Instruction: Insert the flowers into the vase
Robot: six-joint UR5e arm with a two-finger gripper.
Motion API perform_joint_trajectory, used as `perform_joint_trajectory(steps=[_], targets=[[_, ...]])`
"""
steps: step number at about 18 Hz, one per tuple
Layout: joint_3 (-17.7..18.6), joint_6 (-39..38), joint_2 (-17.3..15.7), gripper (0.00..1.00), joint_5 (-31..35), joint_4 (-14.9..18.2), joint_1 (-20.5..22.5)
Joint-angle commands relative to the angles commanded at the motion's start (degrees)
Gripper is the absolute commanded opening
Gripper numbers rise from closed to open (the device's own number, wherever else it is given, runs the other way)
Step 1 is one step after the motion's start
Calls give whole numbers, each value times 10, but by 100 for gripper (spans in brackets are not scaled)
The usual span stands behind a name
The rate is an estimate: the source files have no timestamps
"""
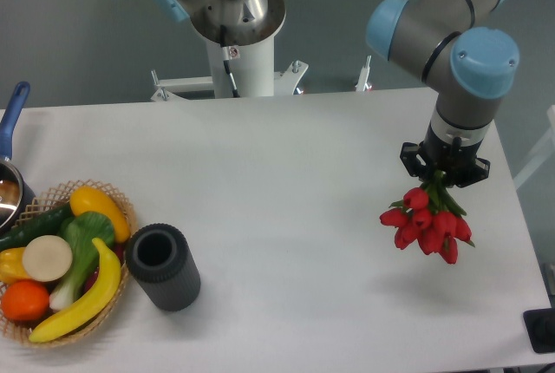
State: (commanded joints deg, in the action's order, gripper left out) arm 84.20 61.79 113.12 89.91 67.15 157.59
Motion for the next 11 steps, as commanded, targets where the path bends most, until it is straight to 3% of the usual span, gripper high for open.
perform_joint_trajectory(steps=[6,11], targets=[[-5,1,-10,0,-23,1,3],[-40,-5,-20,0,-124,-1,2]])
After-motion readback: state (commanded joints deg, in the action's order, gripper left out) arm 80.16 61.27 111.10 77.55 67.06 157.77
